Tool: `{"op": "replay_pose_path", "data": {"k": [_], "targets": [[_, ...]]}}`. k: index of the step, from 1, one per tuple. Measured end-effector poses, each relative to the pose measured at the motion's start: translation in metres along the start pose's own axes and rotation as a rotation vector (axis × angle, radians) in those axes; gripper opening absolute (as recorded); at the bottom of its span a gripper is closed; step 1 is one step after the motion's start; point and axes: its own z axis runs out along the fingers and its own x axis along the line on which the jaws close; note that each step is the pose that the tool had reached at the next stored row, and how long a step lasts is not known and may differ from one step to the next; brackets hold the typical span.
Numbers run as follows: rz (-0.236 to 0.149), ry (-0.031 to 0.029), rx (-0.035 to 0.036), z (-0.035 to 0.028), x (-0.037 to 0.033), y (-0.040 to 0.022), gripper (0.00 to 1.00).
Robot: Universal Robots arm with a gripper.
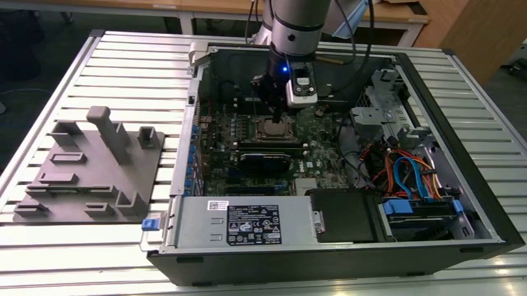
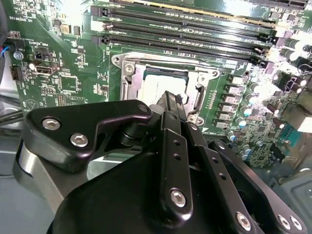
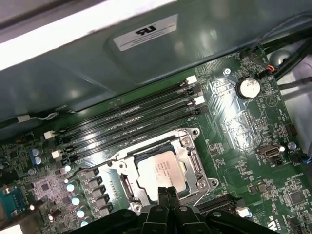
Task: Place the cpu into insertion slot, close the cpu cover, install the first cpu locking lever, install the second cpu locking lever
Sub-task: 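Install the first cpu locking lever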
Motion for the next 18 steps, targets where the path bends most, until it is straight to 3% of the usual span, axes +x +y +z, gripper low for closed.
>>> {"op": "replay_pose_path", "data": {"k": [6,11,14,18], "targets": [[-0.013,-0.0066,-0.0023,0.0001,0.0030,-0.0012,0.10],[-0.046,-0.0084,-0.0023,0.0001,0.0031,-0.0013,0.10],[-0.067,-0.0159,-0.0055,0.0002,0.0037,-0.0015,0.10],[-0.067,-0.0160,-0.0054,0.0001,0.0037,-0.0015,0.10]]}}
